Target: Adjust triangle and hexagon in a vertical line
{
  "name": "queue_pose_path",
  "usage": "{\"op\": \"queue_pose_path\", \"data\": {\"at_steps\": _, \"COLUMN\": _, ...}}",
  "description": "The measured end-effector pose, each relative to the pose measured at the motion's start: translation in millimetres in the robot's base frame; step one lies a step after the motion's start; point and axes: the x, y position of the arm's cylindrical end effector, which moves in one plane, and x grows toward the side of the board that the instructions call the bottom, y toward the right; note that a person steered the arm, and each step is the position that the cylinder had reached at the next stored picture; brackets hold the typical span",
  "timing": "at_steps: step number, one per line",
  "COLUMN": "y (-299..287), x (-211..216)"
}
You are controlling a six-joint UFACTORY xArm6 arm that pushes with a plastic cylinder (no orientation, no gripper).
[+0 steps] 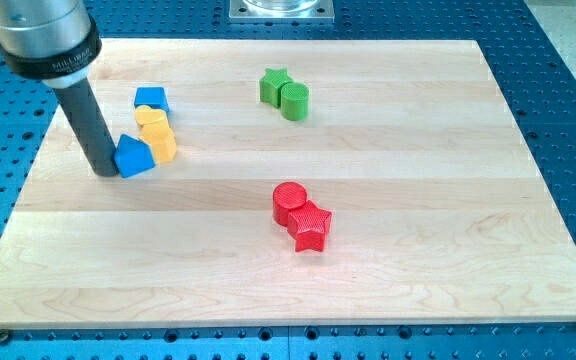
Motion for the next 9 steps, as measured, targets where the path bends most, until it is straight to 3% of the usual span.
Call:
{"op": "queue_pose_path", "data": {"at_steps": 2, "y": 74.4, "x": 44.0}}
{"op": "queue_pose_path", "data": {"at_steps": 3, "y": 97.3, "x": 1.8}}
{"op": "queue_pose_path", "data": {"at_steps": 7, "y": 38.3, "x": -12.2}}
{"op": "queue_pose_path", "data": {"at_steps": 8, "y": 56.3, "x": 9.3}}
{"op": "queue_pose_path", "data": {"at_steps": 9, "y": 17.2, "x": 37.5}}
